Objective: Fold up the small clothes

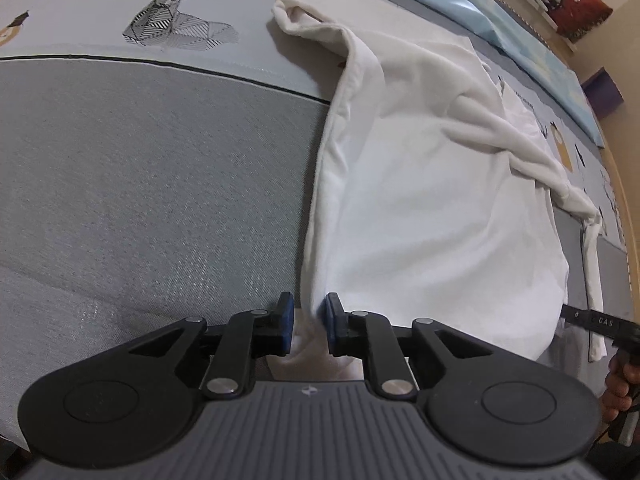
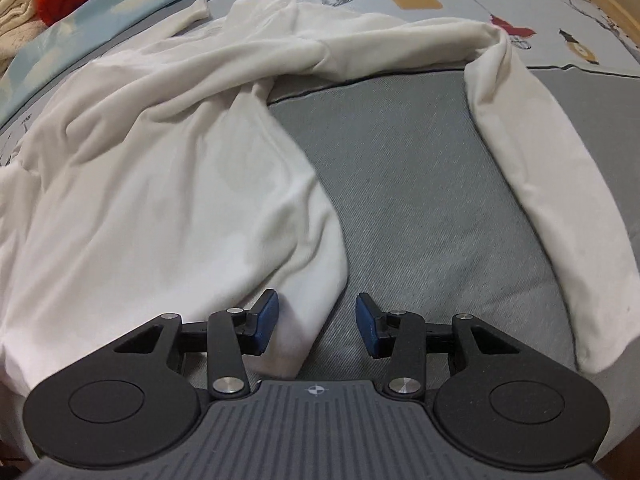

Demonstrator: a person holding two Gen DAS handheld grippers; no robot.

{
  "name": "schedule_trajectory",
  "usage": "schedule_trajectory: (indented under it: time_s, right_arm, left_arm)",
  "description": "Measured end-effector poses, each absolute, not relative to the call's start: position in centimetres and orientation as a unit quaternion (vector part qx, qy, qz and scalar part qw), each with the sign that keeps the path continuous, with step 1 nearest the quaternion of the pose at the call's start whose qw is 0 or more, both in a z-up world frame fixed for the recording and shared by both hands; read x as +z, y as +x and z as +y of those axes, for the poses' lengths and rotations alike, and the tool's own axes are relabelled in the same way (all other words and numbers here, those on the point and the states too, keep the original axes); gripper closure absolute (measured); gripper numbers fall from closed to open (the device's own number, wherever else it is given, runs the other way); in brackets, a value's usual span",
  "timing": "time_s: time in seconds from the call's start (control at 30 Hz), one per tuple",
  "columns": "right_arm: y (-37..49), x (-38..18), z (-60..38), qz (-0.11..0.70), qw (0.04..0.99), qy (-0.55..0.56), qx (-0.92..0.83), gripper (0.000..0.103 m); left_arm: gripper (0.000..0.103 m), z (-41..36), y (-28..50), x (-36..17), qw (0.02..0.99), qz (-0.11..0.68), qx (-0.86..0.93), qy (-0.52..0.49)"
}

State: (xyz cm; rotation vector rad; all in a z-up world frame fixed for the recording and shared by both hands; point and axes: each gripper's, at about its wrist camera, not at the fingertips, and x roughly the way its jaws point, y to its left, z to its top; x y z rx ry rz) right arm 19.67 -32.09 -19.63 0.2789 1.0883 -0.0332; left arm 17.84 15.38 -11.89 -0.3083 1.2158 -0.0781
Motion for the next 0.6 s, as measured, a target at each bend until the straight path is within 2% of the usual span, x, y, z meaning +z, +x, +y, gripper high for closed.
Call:
schedule_trajectory:
  time_s: [0.03,0.07,0.1,0.13,0.23,0.33,0.43,0.47,0.6]
  right_arm:
    - [19.7,-19.5,-32.1,0.513,0.849,0.129,-0.01,0.101]
    - [19.7,-19.0,-32.3,0.508,0.852,0.124,-0.009,0.102]
    - [19.5,-18.1,-32.6,0.499,0.858,0.121,-0.009,0.102]
    - [19.3,-17.2,-33.1,0.487,0.864,0.127,-0.007,0.102]
    - [17.2,-13.6,-35.0,0.441,0.886,0.143,0.014,0.102]
    - [14.1,-10.5,-37.6,0.384,0.906,0.173,0.04,0.103]
    - [10.8,-9.3,-40.3,0.352,0.906,0.224,0.075,0.103]
    - [10.3,-9.8,-40.7,0.365,0.9,0.227,0.073,0.103]
    - [10.7,-15.9,-40.3,0.517,0.835,0.19,0.008,0.103]
  left_arm:
    - [0.087,15.2,17.8,-11.8,0.812,0.566,-0.041,-0.135]
    - [0.088,15.0,17.6,-11.6,0.816,0.562,-0.047,-0.123]
    - [0.1,14.8,17.3,-11.3,0.821,0.557,-0.055,-0.113]
    - [0.102,14.7,17.1,-10.9,0.826,0.55,-0.06,-0.104]
    - [0.102,15.2,15.6,-8.8,0.851,0.51,-0.068,-0.107]
    - [0.103,17.5,13.0,-5.8,0.867,0.448,-0.103,-0.195]
    - [0.103,18.8,10.3,-4.0,0.881,0.411,-0.105,-0.208]
    - [0.102,19.0,10.0,-4.4,0.878,0.424,-0.09,-0.201]
    - [0.101,19.4,11.1,-7.8,0.84,0.511,-0.034,-0.18]
